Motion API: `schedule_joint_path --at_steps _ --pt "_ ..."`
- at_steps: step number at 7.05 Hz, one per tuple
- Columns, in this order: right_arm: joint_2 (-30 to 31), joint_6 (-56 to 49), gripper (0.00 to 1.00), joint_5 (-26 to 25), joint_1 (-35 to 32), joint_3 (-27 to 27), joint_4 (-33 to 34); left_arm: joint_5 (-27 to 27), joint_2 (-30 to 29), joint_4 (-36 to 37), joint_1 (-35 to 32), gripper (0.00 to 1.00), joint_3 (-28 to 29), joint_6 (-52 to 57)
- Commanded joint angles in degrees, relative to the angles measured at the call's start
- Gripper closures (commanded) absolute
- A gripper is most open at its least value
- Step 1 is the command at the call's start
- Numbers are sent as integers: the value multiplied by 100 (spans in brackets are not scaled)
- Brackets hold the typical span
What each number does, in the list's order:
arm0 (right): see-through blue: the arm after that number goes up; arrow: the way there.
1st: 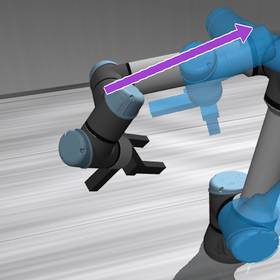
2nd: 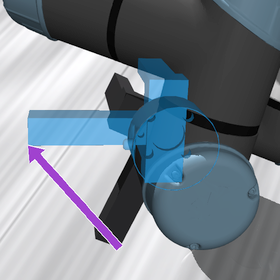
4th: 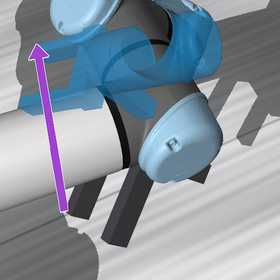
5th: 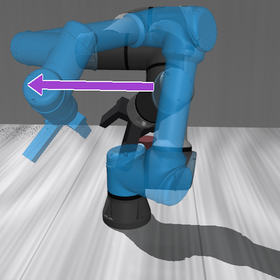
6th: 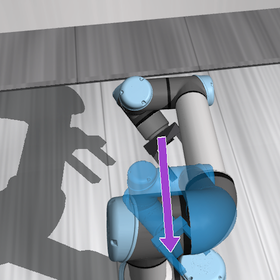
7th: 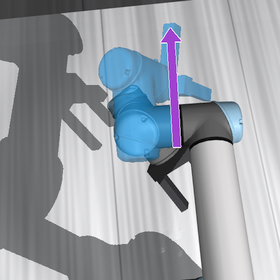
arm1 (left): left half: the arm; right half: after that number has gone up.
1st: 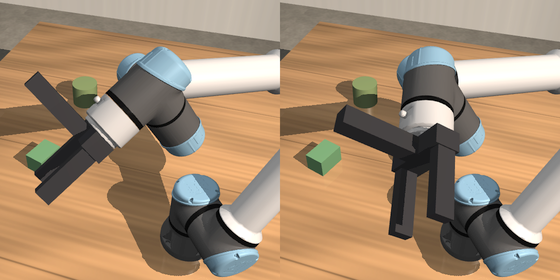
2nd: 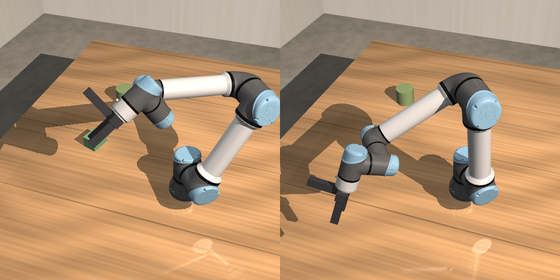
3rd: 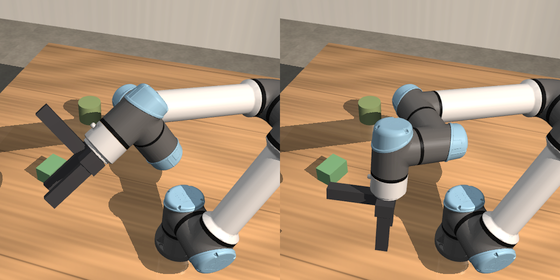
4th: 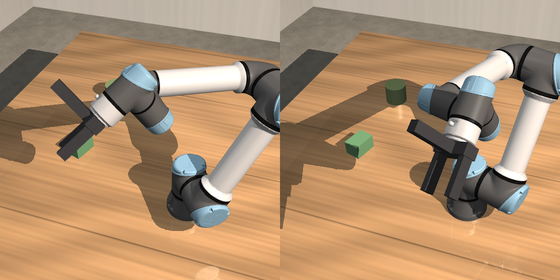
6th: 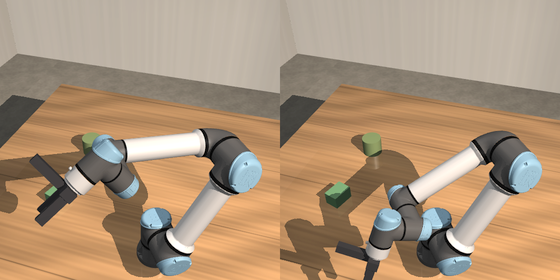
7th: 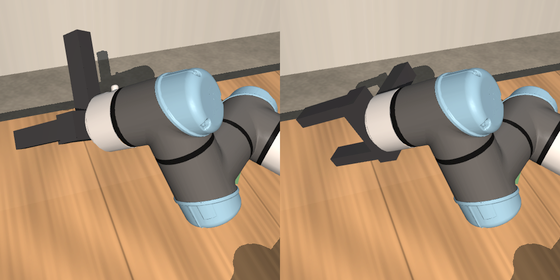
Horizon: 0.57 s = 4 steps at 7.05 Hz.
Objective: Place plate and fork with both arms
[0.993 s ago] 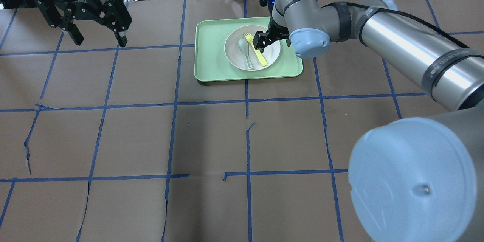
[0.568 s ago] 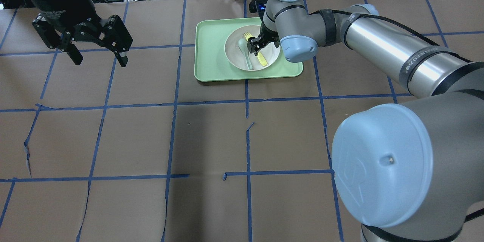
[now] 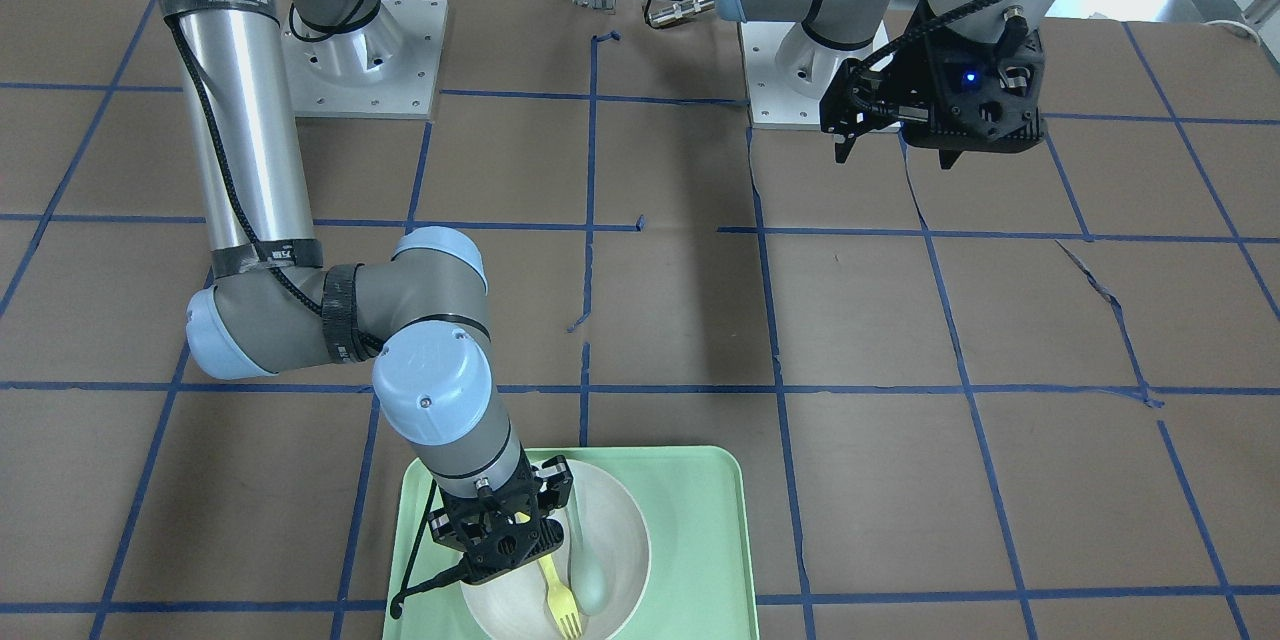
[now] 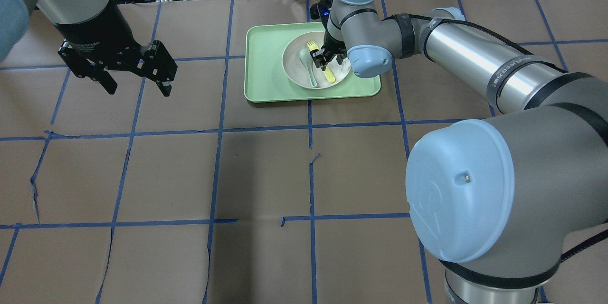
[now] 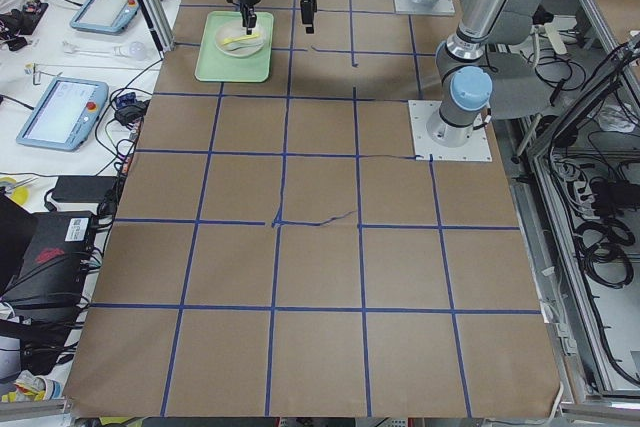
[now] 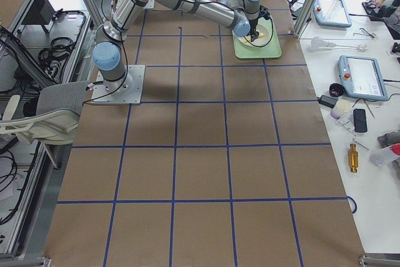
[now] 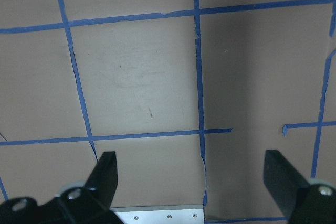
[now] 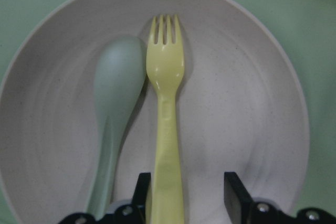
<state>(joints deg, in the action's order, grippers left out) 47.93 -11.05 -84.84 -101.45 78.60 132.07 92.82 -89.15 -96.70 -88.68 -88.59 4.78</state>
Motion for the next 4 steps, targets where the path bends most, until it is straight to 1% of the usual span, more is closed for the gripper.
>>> schedule_joint_path --at_steps 1,4 --pt "-74 15 43 20 -6 -2 -6 -18 29 37 -140 0 34 -396" --pt "-74 -38 42 160 -24 -2 -50 -1 143 37 -193 0 -18 -390"
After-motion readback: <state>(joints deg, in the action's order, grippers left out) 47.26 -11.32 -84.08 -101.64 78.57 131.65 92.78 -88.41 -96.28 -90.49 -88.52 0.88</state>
